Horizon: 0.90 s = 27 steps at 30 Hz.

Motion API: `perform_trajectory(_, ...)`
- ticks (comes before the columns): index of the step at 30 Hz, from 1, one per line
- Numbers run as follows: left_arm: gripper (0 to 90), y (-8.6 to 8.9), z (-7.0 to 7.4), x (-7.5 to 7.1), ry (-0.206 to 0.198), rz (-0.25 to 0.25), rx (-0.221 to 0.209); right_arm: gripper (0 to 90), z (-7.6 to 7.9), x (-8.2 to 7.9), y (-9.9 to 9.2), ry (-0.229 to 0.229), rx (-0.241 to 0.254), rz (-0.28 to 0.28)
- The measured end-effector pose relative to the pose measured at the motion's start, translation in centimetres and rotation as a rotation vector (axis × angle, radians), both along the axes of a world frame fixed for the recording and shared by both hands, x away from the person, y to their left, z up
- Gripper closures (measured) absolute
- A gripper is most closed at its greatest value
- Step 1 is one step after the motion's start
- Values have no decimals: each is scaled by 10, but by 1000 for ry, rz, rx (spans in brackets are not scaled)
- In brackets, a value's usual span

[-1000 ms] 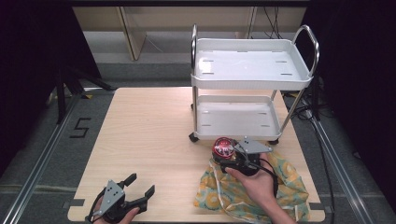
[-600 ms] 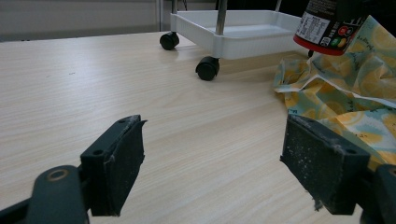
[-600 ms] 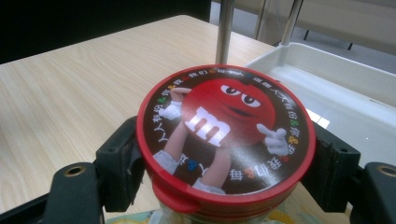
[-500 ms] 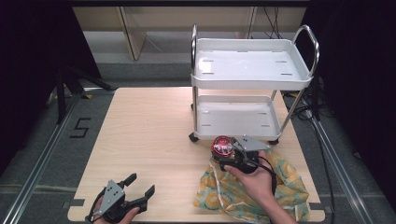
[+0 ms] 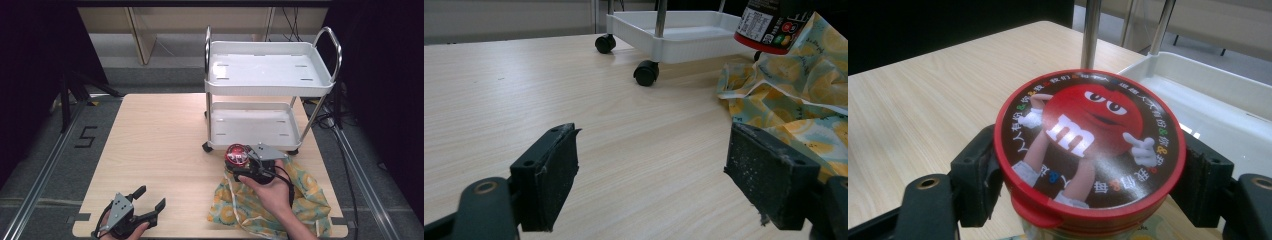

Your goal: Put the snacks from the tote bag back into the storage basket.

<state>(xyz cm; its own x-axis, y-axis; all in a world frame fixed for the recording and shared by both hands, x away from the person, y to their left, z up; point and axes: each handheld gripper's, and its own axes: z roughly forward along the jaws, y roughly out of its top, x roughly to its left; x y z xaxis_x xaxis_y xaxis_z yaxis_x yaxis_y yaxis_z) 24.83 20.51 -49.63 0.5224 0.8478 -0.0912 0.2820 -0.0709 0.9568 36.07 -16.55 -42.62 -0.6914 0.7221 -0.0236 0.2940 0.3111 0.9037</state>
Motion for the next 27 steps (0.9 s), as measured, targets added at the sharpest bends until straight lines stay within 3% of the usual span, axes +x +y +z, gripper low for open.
perform_trajectory(3, 202, -1, 0, 0, 6, 8, -17, 266, 1, 2, 1, -10, -11, 7)
perform_trajectory(15, 203, 0, 0, 0, 0, 1, -5, 265, 1, 2, 5, 13, -10, 0)
perform_trajectory(19, 203, -1, 0, -1, 4, 5, -6, 266, 1, 4, 6, 5, -10, 5)
perform_trajectory(20, 203, -1, 0, -1, 2, 4, -6, 266, 1, 6, 6, -15, -19, 10)
perform_trajectory(22, 203, -1, 0, -1, -3, 4, -7, 266, 1, 5, 7, 11, -8, 0)
perform_trajectory(27, 203, -1, 0, -1, 2, 5, -10, 266, 2, 6, 9, 3, -7, 10)
